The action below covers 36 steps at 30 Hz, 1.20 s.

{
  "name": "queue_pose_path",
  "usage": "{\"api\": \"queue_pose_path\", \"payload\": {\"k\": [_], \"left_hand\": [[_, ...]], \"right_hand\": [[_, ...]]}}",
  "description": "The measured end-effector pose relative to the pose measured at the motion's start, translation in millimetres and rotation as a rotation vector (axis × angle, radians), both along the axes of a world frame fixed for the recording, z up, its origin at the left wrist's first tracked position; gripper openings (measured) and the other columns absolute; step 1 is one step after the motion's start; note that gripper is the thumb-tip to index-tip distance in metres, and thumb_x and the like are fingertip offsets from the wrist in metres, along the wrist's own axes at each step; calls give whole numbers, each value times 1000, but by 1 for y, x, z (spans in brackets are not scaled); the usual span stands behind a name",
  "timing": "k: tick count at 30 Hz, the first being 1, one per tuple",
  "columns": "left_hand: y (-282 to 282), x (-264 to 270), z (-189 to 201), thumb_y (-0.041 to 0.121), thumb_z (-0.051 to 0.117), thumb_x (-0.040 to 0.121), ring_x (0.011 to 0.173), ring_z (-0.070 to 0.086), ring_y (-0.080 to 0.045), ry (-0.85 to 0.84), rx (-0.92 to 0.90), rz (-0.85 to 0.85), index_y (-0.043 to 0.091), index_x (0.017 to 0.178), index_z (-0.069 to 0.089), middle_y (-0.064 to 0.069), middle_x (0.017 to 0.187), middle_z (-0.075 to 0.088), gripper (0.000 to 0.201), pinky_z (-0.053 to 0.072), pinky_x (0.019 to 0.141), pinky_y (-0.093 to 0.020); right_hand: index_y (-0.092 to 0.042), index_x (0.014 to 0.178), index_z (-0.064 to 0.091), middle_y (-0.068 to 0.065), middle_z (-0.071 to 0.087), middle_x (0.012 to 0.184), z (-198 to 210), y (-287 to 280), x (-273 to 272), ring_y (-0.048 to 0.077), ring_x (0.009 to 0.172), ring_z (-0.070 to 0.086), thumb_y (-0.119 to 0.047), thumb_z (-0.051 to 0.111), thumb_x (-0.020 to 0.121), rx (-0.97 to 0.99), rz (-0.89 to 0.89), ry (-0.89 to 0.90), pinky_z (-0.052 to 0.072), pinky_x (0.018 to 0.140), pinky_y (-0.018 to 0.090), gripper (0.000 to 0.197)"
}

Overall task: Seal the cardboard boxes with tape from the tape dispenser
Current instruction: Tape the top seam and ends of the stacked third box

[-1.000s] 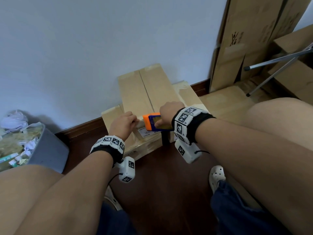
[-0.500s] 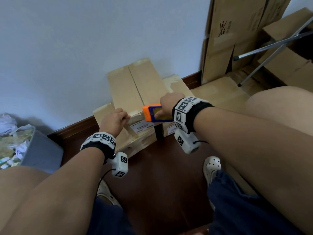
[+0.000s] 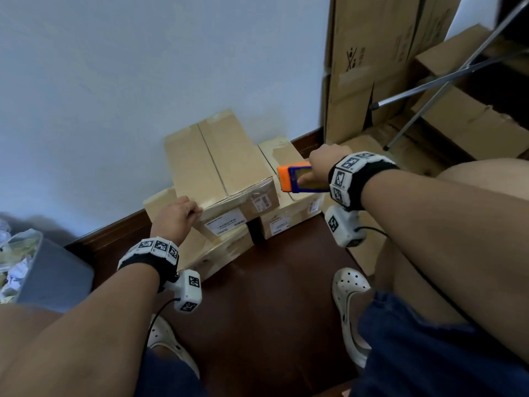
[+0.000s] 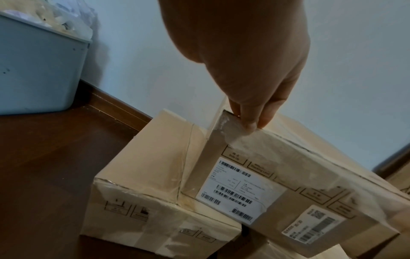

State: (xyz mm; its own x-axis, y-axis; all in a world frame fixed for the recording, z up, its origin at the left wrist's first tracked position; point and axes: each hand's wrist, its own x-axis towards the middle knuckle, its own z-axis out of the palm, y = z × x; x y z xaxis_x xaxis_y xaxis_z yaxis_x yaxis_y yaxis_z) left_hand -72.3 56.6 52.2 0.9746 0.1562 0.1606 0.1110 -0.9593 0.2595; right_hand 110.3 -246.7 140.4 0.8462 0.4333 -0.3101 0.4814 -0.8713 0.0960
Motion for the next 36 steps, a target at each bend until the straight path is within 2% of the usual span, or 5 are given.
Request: {"api": "queue_pose_path", "payload": {"k": [9,12,20,33,36], "left_hand": [[-3,0,3,16,63,90,67,49,-13,19,6,21,11,80,66,5,76,51,12,35,60,-26],[-3,-1,5,16,63,90,67,50,-14,18,18,24,11,79,64,5,76,50,12,34,60,-26],[-8,0,8,14,63,90,73,56,-21,30,26,37,8,83,65,-1,79,56,10,33,62,-26],[-6,2,7,19,60,92,70,48,-14,29,42,19,10,80,61,4,77,50,15,27,52,-19],[-4,3,7,20,60,92,71,48,-13,39,55,4,11,81,62,3,79,53,15,28,54,-22]], "right_hand": [[-15,89,60,1,55,77,-10,0,1,21,68,54,-65,56,83,-6,18,-73,41,59,29,51],[-15,88,58,3,57,85,-13,-1,0,22,71,52,-63,53,86,5,47,-111,39,62,28,48],[-15,85,52,2,51,81,-13,-10,-9,23,78,55,-62,51,88,10,71,-148,38,65,29,48],[-14,83,59,0,50,69,-12,16,1,21,70,56,-57,52,89,-62,80,-106,41,63,28,44],[-14,82,63,0,52,68,-10,23,3,18,62,54,-55,54,87,-70,77,-98,38,55,24,42]]}}
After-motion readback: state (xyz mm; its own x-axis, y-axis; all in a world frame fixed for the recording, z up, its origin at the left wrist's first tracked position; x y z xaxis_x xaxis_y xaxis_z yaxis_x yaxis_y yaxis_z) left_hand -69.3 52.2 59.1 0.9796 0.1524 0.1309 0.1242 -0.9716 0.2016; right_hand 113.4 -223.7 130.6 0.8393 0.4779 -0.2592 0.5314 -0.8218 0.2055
